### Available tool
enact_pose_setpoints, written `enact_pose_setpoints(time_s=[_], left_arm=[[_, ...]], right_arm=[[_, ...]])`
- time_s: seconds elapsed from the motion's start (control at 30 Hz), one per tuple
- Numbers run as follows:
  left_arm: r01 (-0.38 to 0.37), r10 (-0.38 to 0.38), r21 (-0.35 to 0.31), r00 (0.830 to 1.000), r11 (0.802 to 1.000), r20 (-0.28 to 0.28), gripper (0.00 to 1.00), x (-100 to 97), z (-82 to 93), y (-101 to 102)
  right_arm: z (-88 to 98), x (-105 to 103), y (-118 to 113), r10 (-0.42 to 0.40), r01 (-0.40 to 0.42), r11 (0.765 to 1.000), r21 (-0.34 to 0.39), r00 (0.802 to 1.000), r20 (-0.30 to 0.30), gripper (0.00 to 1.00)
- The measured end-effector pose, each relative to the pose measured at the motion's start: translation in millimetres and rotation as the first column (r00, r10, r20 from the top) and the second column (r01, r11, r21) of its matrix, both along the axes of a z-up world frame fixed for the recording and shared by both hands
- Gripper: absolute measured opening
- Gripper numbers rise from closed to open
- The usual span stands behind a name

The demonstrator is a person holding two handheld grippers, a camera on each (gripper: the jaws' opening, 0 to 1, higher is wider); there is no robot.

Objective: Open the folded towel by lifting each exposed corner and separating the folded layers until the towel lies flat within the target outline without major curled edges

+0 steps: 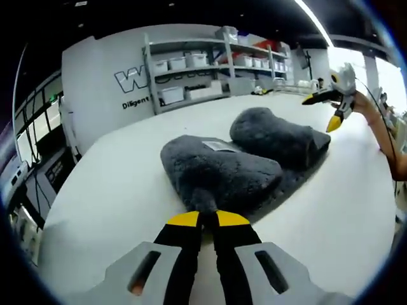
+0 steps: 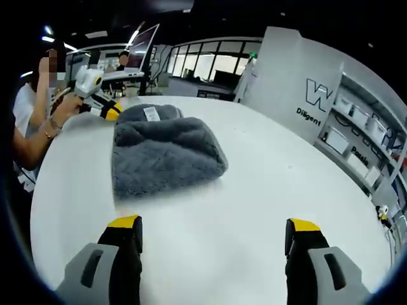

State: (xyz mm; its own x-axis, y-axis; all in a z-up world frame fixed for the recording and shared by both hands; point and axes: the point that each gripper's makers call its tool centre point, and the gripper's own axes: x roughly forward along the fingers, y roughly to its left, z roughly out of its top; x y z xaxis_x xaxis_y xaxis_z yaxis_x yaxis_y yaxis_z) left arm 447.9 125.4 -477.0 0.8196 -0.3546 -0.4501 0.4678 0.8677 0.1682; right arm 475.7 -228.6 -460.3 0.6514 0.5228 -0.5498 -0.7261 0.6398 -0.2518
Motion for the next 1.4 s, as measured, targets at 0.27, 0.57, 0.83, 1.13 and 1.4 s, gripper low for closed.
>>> enact_pose_setpoints(time_s=[0.27, 0.57, 0.83, 1.13, 1.4], left_arm=[[0.0, 0.001, 0.037, 1.0, 0.999, -0.011, 0.05, -4.6, -6.4, -4], [0.027, -0.025, 0.067, 0.999, 0.997, -0.033, 0.04, -15.2, -8.9, -10], [0.066, -0.062, 0.083, 0.997, 0.994, -0.051, 0.05, -23.9, -7.7, -17], [0.111, -0.111, -0.006, 0.994, 0.994, -0.01, 0.31, -30.0, 12.3, -19], [0.187, -0.176, -0.099, 0.978, 0.977, 0.111, 0.52, -30.8, 50.3, -34]], right_arm=[[-1.4, 0, -1, 0.001, -0.001, 1.0, -0.01, 1.0, -0.003, 0.95], [-1.5, 0, 0, 0.001, -0.002, 1.0, -0.012, 1.0, -0.003, 0.95], [-2.1, -3, -1, -0.001, 0.001, 1.0, -0.018, 1.0, -0.002, 0.95], [-3.6, -3, 0, -0.002, 0.001, 1.0, -0.02, 1.0, -0.005, 0.95], [-6.6, -2, 0, -0.003, 0.003, 1.0, -0.027, 1.0, -0.016, 0.95]])
